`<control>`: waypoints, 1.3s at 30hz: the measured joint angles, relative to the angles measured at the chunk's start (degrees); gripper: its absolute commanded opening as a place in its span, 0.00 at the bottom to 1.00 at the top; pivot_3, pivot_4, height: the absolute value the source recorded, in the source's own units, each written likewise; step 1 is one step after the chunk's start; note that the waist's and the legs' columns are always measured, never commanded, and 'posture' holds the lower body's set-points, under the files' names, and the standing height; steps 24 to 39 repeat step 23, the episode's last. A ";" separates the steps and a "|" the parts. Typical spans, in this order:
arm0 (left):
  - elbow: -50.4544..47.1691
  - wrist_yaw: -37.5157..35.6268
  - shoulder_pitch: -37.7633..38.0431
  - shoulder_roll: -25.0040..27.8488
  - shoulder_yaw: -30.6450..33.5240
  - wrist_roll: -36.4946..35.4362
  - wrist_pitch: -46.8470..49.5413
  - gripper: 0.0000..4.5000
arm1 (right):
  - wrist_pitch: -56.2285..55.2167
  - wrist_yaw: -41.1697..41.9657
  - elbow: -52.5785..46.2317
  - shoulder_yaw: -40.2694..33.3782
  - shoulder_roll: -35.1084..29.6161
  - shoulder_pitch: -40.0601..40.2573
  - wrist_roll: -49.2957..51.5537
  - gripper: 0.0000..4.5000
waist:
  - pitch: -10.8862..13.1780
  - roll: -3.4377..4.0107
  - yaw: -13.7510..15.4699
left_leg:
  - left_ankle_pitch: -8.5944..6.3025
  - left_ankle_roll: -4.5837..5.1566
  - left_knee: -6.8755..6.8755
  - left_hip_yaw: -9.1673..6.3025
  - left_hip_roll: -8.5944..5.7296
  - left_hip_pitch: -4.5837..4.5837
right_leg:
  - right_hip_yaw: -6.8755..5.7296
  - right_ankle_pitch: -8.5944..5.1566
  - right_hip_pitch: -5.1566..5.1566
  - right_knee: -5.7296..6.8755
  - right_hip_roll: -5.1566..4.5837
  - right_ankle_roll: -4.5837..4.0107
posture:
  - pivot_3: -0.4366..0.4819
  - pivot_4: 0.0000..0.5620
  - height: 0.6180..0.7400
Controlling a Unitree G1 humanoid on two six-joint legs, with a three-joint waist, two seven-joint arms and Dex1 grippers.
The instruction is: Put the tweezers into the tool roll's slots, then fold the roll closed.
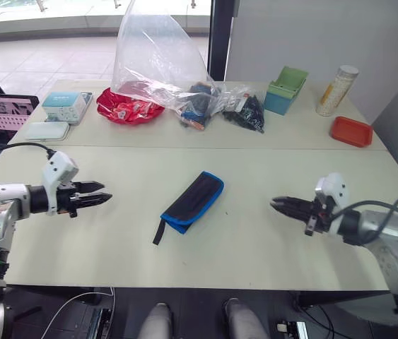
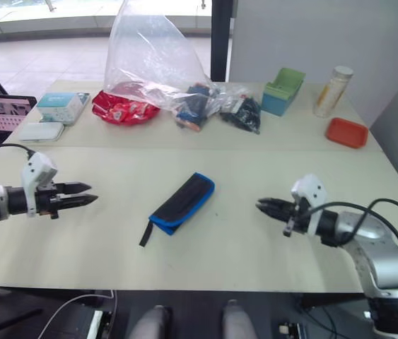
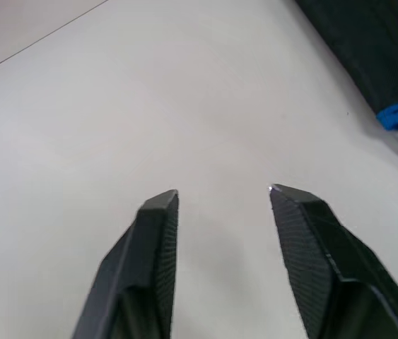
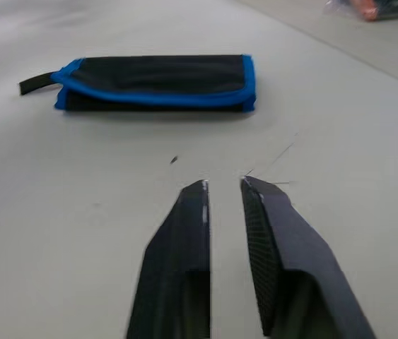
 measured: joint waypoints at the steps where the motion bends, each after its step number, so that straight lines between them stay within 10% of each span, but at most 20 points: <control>1: 1.06 0.04 -0.27 0.20 0.12 0.23 -0.90 0.84 | 0.21 0.50 -0.82 -0.99 -0.41 1.24 0.43 0.48 | 0.01 -0.01 0.05 | 0.00 0.00 0.00 0.00 0.00 0.00 | 0.00 0.00 0.00 0.01 0.00 0.00 | 0.48 0.27 1.00; 3: 2.40 0.24 -0.41 0.57 0.76 0.80 -2.57 0.99 | 1.07 1.56 -2.38 -2.64 -1.86 4.26 1.83 0.64 | 0.01 -0.02 0.18 | 0.00 0.00 0.00 0.00 0.01 0.00 | 0.00 0.00 0.00 0.02 0.01 0.00 | 0.48 0.27 1.00; 8: 3.51 -0.19 1.13 2.15 1.21 2.39 -5.23 1.00 | 1.98 3.58 -4.04 -4.88 -4.28 8.38 2.84 1.00 | 0.02 -0.04 0.15 | 0.00 0.00 0.01 0.10 0.04 0.05 | 0.03 0.00 0.00 0.05 0.00 0.00 | 0.48 0.27 1.00; 39: 9.06 -1.75 1.13 3.11 2.37 3.12 -12.80 1.00 | -0.30 5.30 -2.93 -11.83 -5.43 13.10 2.89 1.00 | 0.03 -0.06 0.65 | 0.00 0.00 0.12 0.11 0.05 0.05 | 0.02 0.02 0.03 0.11 0.01 0.00 | 0.48 0.27 1.00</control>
